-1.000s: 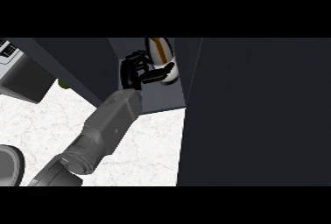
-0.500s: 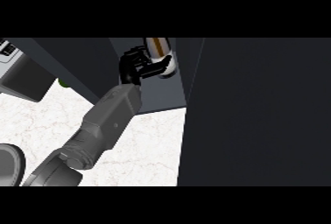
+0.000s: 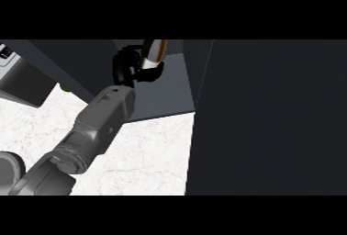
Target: Pick up the wine, place it into the cabinet and close the cabinet
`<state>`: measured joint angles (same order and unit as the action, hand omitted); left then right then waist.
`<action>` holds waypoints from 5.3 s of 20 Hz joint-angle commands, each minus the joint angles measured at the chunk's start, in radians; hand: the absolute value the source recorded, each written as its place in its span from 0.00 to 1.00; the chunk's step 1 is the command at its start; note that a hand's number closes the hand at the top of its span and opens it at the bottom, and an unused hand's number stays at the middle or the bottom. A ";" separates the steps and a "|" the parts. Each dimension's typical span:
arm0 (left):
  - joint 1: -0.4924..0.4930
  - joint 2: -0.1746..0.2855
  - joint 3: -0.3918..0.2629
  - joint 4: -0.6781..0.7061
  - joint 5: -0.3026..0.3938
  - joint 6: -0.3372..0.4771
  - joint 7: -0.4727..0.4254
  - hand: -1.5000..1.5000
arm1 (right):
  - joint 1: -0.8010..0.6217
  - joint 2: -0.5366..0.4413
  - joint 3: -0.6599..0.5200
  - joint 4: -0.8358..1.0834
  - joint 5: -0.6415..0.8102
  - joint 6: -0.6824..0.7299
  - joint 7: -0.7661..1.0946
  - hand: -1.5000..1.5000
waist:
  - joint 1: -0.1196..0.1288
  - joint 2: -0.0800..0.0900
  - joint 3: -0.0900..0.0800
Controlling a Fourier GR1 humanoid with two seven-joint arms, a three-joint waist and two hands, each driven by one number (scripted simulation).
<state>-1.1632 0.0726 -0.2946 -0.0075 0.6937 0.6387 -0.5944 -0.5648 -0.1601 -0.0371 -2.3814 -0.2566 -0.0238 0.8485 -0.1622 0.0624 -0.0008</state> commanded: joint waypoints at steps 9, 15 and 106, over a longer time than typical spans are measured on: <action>0.064 0.051 -0.069 0.007 -0.076 0.120 0.061 1.00 | -0.010 0.006 0.017 -0.035 0.001 -0.002 0.006 0.00 | -0.010 0.009 -0.004; 0.055 0.050 -0.076 0.007 -0.086 0.055 0.078 0.00 | -0.003 0.003 0.004 -0.013 -0.034 0.018 0.003 0.00 | -0.009 0.012 -0.002; 1.361 0.508 -0.404 -2.153 -0.066 -0.331 0.167 1.00 | -0.100 0.081 0.340 -0.076 -0.032 -0.104 0.207 1.00 | 0.186 -0.071 -0.003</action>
<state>0.1194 0.4998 -0.7434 -2.1219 0.5920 0.3814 -0.3847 -0.6468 -0.1458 0.2097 -2.4050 -0.2052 -0.0925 0.9855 0.0166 -0.0035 0.0003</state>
